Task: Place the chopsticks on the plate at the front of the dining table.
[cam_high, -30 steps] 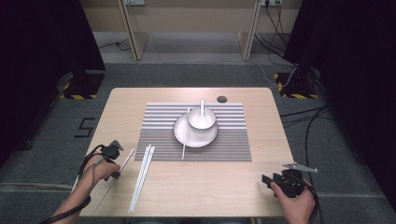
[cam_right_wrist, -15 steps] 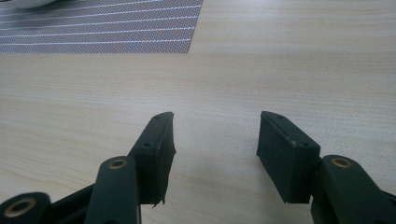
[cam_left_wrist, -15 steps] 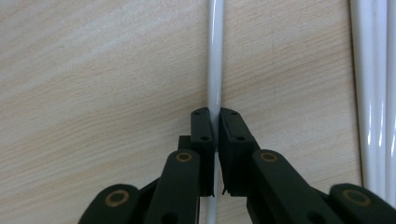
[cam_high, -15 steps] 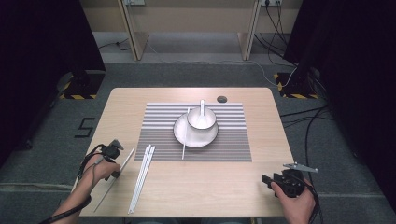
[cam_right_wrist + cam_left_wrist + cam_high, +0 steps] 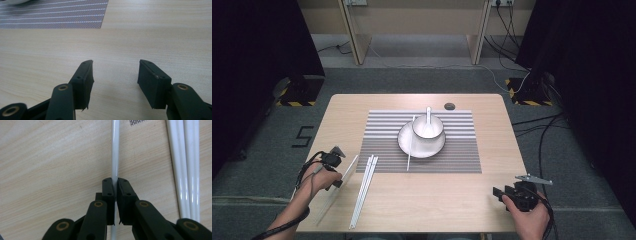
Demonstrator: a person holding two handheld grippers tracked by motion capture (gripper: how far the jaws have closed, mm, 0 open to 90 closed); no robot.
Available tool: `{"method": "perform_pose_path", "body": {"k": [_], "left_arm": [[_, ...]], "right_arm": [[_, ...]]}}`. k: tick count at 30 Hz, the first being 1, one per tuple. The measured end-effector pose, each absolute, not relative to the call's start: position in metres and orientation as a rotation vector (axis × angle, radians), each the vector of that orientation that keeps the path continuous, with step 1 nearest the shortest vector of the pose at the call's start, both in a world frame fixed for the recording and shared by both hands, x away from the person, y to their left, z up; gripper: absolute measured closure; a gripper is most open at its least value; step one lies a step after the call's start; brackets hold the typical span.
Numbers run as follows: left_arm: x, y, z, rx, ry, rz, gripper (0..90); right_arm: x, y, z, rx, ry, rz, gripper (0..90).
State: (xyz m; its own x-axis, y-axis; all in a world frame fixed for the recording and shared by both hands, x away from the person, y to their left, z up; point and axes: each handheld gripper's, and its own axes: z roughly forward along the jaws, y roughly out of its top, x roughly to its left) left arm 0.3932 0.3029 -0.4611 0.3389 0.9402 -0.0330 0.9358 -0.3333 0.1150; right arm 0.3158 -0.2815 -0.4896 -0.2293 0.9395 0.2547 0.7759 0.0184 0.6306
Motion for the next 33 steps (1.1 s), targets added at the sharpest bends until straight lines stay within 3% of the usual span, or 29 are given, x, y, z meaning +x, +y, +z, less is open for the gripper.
{"method": "perform_pose_path", "body": {"k": [33], "left_arm": [[0.405, 0.288, -0.441, 2.465, 1.687, 0.092, 84.5]], "right_arm": [[0.316, -0.282, -0.489, 1.783, 2.056, 1.011, 46.2]]}}
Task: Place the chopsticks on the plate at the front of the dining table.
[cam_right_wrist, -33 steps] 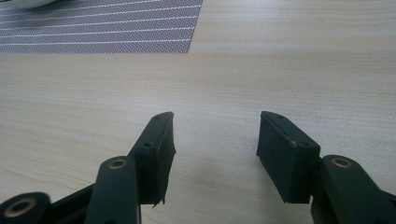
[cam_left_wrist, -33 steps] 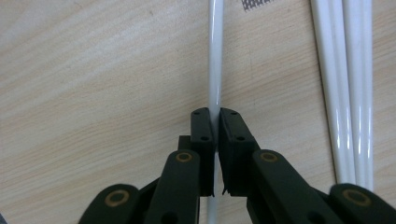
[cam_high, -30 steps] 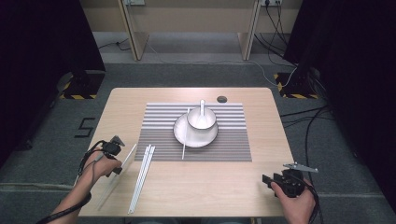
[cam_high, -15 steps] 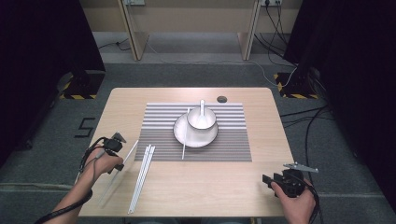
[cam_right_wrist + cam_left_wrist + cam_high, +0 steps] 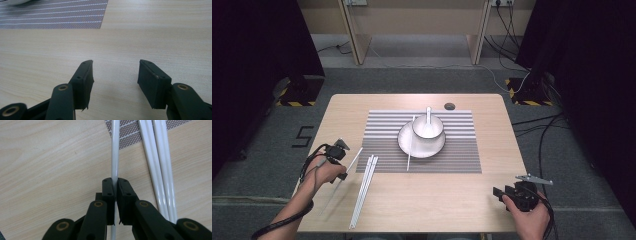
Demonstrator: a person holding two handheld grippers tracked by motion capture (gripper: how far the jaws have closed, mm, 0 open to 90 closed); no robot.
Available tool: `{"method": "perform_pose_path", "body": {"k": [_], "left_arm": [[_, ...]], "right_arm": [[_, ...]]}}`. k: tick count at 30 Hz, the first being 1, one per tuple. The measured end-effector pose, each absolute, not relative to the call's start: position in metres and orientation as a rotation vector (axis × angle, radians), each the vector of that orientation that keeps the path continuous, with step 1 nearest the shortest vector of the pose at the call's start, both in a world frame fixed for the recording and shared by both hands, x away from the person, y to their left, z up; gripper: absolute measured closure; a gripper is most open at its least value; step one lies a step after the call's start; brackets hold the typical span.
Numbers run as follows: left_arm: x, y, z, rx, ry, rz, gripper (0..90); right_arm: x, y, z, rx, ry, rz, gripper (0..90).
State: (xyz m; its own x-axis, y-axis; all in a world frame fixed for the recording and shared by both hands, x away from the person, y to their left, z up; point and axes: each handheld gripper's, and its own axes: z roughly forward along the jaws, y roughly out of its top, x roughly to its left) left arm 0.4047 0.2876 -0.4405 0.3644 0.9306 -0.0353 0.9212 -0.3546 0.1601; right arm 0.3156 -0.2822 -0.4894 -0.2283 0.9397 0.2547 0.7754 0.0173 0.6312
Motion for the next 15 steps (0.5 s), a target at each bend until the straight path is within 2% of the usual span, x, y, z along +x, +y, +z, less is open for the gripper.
{"method": "perform_pose_path", "body": {"k": [15], "left_arm": [[0.4105, 0.2808, -0.4315, 2.450, 1.671, 0.108, 84.5]], "right_arm": [[0.3156, -0.2820, -0.4892, 1.791, 2.053, 1.014, 46.2]]}}
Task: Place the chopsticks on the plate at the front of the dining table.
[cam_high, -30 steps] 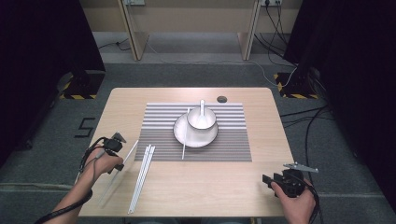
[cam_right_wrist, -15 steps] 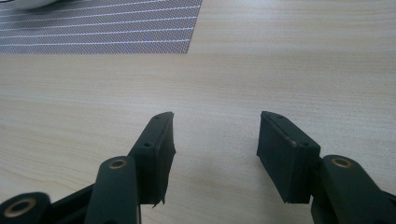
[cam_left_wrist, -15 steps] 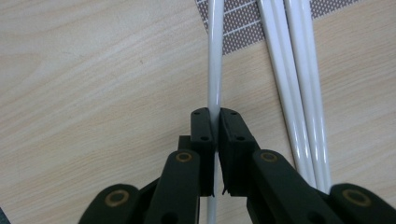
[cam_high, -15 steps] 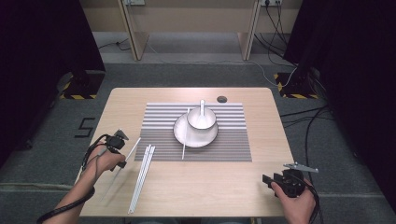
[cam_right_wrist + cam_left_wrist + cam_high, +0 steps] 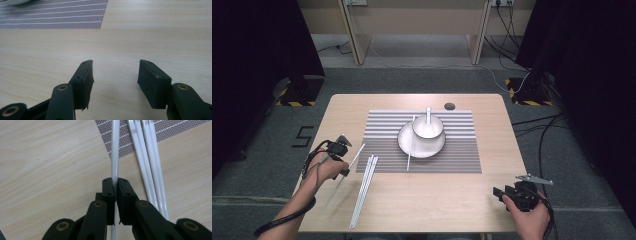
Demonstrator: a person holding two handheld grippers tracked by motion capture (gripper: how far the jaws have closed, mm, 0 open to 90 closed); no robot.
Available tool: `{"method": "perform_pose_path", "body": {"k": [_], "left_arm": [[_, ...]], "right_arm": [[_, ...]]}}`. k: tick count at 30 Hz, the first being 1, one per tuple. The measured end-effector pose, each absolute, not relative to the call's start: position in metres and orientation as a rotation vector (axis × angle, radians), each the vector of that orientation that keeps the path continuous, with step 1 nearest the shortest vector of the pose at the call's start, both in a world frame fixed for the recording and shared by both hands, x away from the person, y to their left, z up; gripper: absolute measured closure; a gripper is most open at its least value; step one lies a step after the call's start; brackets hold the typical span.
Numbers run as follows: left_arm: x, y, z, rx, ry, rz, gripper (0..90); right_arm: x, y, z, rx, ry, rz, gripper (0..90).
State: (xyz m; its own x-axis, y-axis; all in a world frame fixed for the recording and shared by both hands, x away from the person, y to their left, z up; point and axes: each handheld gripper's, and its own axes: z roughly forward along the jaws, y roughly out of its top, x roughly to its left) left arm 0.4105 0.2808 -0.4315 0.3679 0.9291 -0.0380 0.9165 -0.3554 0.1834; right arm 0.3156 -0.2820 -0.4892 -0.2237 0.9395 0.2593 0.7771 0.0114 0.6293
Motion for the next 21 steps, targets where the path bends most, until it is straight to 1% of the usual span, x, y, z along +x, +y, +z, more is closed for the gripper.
{"method": "perform_pose_path", "body": {"k": [21], "left_arm": [[0.4179, 0.2751, -0.4242, 2.439, 1.667, 0.126, 84.5]], "right_arm": [[0.3159, -0.2819, -0.4895, 1.790, 2.056, 1.014, 46.1]]}}
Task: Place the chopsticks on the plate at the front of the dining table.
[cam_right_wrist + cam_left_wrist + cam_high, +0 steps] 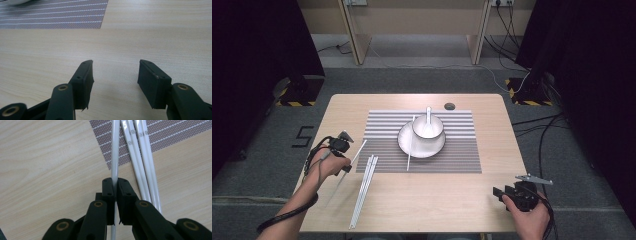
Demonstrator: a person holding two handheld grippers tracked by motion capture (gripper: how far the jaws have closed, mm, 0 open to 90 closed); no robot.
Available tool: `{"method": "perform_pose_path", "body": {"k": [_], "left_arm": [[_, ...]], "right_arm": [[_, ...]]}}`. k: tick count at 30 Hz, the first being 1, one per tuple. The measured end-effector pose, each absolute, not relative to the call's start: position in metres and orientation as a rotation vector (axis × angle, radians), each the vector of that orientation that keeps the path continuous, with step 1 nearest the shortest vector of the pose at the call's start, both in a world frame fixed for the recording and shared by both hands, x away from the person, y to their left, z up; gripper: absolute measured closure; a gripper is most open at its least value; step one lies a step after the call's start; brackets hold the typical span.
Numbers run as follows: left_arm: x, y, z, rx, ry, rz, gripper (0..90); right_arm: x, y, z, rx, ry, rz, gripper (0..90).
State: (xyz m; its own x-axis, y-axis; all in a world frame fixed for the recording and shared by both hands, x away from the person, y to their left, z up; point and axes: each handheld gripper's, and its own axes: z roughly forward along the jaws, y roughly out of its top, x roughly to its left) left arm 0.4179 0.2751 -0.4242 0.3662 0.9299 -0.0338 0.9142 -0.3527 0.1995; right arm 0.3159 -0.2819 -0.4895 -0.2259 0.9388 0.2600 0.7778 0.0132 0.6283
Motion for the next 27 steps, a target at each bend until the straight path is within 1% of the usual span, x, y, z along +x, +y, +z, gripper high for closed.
{"method": "perform_pose_path", "body": {"k": [27], "left_arm": [[0.428, 0.259, -0.417, 2.439, 1.641, 0.135, 84.5]], "right_arm": [[0.316, -0.282, -0.489, 1.795, 2.053, 1.018, 46.1]]}}
